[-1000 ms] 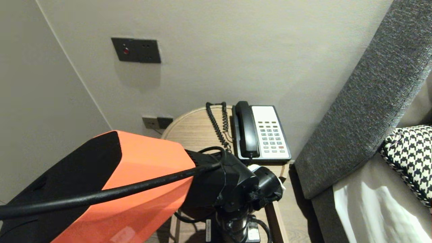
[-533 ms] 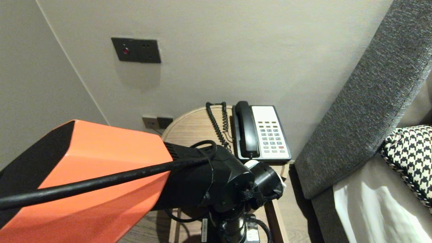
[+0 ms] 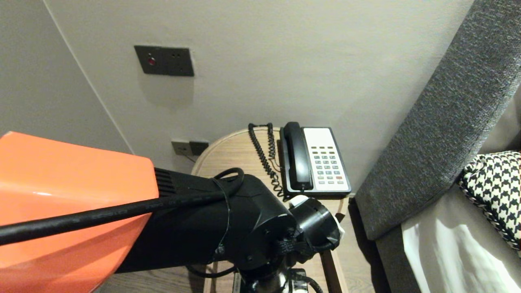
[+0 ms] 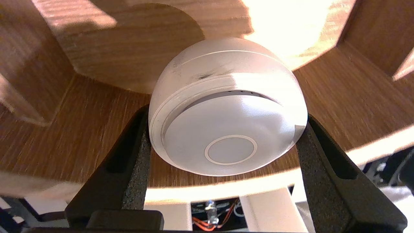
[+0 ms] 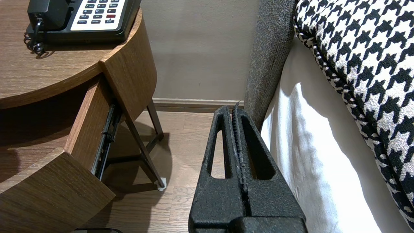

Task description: Take the remote control out of the drawer one by one and place them on the table

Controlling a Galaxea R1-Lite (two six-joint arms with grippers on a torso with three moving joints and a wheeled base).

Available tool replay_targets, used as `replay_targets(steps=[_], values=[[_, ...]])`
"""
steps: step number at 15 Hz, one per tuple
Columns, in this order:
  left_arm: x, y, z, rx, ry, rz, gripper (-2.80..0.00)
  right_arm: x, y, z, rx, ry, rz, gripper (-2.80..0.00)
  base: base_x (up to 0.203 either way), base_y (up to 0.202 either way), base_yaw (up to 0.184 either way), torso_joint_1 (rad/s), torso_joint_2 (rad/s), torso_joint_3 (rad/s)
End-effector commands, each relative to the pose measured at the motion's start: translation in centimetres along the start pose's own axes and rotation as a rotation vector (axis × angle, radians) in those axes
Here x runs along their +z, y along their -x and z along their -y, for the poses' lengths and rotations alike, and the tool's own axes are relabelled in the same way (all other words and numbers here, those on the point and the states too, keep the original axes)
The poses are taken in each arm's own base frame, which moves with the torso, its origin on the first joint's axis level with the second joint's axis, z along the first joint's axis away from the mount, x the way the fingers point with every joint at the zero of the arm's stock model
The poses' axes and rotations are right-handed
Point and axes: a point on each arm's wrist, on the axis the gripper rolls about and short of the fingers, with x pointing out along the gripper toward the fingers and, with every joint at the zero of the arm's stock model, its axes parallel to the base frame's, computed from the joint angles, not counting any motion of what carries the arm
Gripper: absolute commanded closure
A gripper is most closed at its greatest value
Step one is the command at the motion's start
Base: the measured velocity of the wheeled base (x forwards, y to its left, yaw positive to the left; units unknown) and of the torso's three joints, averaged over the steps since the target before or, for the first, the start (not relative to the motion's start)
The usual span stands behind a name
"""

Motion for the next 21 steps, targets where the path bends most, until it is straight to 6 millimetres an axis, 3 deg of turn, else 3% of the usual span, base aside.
replay_targets(steps=[1, 6, 9, 16, 18, 21], values=[[-0.5, 1.5, -0.1, -0.028, -0.007, 0.015, 0.0, -1.1, -0.2, 0.0, -0.001, 0.001, -0.04, 0.0, 0.0, 0.0, 0.0, 0.0, 0.0, 0.0], [-0.8, 3.7, -0.4, -0.055, -0.007, 0.079, 0.0, -1.1, -0.2, 0.0, -0.001, 0.001, -0.04, 0.0, 0.0, 0.0, 0.0, 0.0, 0.0, 0.0], [0.4, 4.9, -0.9, -0.055, 0.009, 0.148, 0.0, -1.1, -0.2, 0.0, -0.001, 0.001, -0.04, 0.0, 0.0, 0.0, 0.0, 0.0, 0.0, 0.0], [6.4, 9.9, -2.7, -0.101, 0.105, 0.263, 0.0, -1.1, -0.2, 0.0, -0.001, 0.001, -0.04, 0.0, 0.0, 0.0, 0.0, 0.0, 0.0, 0.0], [8.3, 9.6, -4.2, -0.053, 0.143, 0.252, 0.0, -1.1, -0.2, 0.0, -0.001, 0.001, -0.04, 0.0, 0.0, 0.0, 0.0, 0.0, 0.0, 0.0], [9.5, 8.8, -5.4, -0.021, 0.186, 0.234, 0.0, -1.1, -0.2, 0.0, -0.001, 0.001, -0.04, 0.0, 0.0, 0.0, 0.0, 0.0, 0.0, 0.0]])
